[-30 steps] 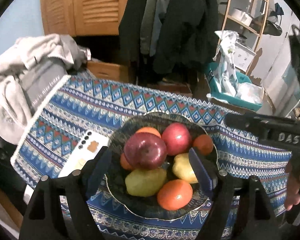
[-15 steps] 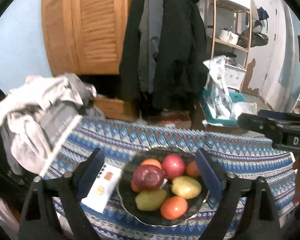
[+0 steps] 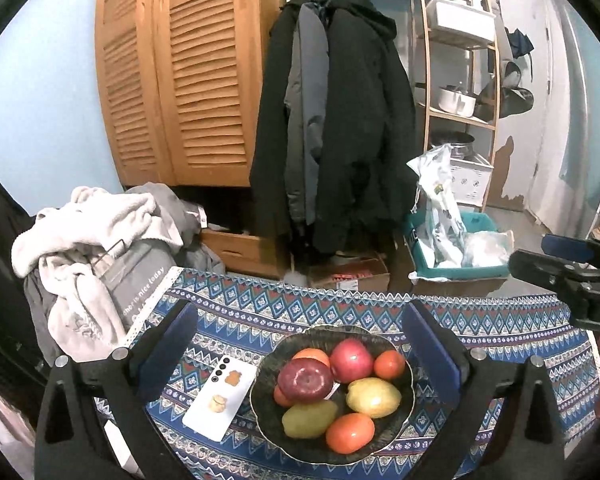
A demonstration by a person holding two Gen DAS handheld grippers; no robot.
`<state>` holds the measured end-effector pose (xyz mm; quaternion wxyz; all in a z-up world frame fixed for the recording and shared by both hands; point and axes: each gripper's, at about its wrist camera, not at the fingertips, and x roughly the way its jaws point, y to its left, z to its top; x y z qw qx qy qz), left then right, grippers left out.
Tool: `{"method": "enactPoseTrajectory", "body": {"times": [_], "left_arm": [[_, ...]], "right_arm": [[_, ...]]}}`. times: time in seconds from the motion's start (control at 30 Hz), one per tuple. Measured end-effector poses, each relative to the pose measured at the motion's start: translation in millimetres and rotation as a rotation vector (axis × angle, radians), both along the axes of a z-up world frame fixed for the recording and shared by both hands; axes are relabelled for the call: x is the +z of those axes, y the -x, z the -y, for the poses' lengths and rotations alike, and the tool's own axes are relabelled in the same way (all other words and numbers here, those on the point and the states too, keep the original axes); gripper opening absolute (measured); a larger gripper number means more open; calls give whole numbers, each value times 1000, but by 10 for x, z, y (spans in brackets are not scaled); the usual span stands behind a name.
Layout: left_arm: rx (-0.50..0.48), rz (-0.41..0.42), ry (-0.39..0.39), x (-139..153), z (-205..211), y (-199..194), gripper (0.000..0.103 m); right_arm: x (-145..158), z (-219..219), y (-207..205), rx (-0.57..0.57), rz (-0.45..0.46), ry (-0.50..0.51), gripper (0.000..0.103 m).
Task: Organize fruits
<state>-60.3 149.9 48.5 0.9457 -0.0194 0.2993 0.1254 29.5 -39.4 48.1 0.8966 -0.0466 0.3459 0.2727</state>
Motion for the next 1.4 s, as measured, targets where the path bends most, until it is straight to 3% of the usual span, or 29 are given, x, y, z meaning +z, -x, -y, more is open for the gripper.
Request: {"method": "enactPoseTrajectory", "body": {"times": [0.47,1.4], "left_arm": [[16,-23,11,3,35,-28,103],[17,-58,37,-25,41,-53,103]], "right_arm": [[-89,185,17,-19,-8,12,81],[-115,151,39,-2,-9,40,82]]}}
